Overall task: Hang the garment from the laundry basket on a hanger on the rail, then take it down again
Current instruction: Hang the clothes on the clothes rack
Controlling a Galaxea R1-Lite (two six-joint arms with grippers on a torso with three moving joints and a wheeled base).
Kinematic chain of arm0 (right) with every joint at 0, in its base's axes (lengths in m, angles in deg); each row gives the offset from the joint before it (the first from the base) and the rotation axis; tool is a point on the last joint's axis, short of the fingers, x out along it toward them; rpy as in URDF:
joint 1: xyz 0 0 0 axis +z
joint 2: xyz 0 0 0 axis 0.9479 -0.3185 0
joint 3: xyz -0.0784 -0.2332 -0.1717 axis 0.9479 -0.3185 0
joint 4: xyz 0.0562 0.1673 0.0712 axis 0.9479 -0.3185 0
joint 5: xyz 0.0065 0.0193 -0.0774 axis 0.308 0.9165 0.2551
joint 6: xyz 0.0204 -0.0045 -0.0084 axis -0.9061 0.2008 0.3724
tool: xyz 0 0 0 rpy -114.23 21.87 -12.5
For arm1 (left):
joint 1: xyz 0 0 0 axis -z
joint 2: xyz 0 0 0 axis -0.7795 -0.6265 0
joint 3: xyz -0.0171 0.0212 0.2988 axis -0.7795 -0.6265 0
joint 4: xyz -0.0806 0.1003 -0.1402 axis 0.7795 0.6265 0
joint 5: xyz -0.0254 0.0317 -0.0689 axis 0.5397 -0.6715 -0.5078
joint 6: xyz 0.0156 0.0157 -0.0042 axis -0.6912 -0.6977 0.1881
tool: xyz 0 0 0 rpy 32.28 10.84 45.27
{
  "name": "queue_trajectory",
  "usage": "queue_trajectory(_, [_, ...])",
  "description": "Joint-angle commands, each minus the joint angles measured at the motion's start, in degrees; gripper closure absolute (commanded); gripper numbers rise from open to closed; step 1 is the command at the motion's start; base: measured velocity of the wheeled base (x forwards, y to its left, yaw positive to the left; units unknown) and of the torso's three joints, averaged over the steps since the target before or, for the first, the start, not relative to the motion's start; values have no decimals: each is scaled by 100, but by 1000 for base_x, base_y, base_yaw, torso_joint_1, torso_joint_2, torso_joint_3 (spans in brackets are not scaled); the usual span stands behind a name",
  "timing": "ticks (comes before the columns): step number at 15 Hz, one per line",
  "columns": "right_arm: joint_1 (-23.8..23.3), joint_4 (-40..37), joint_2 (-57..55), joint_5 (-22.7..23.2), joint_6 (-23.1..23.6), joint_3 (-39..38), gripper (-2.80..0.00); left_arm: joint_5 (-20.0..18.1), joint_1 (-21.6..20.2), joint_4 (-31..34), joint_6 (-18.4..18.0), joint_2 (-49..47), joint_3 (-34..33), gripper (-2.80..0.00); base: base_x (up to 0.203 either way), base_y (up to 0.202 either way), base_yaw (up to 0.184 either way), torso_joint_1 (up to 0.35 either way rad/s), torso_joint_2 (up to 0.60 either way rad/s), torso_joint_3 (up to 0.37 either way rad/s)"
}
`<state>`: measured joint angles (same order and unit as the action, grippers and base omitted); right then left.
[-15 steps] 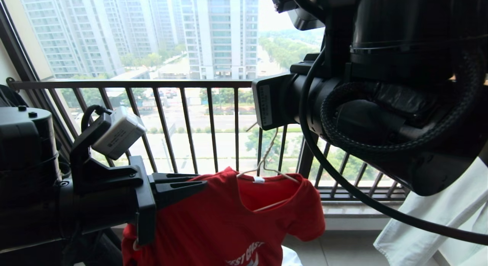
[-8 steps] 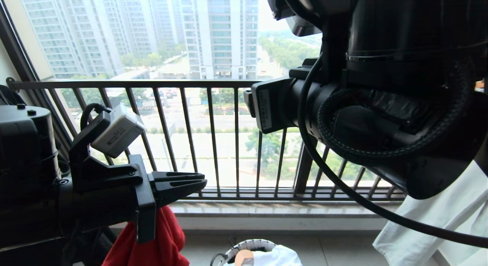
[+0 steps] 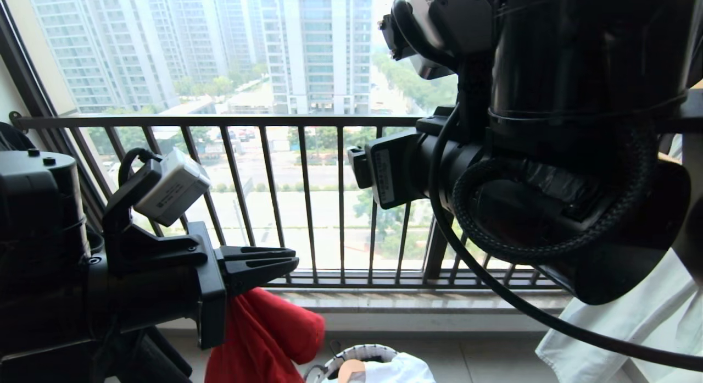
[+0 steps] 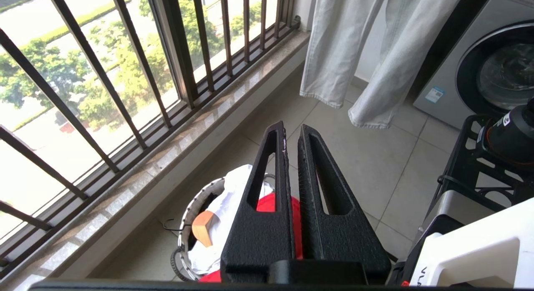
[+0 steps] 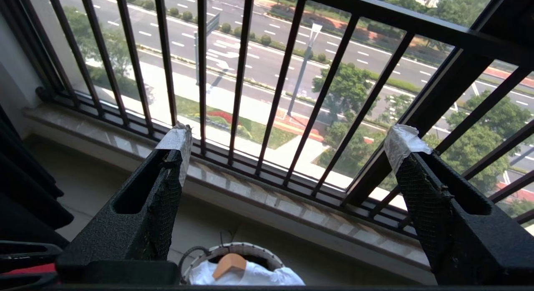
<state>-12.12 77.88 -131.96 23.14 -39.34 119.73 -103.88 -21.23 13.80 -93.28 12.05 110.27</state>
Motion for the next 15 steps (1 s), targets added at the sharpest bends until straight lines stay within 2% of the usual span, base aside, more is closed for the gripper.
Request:
queue_trajectory(1, [-46, 6, 132, -13, -62, -361, -280, -14, -97, -20, 12, -3, 48, 0, 0, 0, 0, 0, 0, 0])
queue_trajectory(4, [-224, -38, 166, 15, -676, -981, -280, -14, -306, -28, 47, 4, 126, 0, 0, 0, 0, 0, 0, 0])
queue_trajectory(5, [-301, -28, 205, 112, -831, -1249, -175, -14, -378, -28, 48, -7, 155, 0, 0, 0, 0, 0, 0, 0])
queue_trajectory(6, [-359, -23, 257, 259, -1032, -1462, 0, -14, -440, -28, 58, -15, 194, 0, 0, 0, 0, 0, 0, 0])
queue_trajectory(9, [-455, -51, 277, 366, -1410, -1939, 0, -6, -579, -28, 342, -47, 372, 0, 0, 0, 0, 0, 0, 0])
queue_trajectory(12, [-442, -33, 198, 490, -1737, -2494, 0, 3, -731, -28, 475, -152, 506, 0, 0, 0, 0, 0, 0, 0])
queue_trajectory(15, [-412, -23, 88, 997, -1993, -2861, 0, 205, -835, -28, 656, -241, 672, 0, 0, 0, 0, 0, 0, 0])
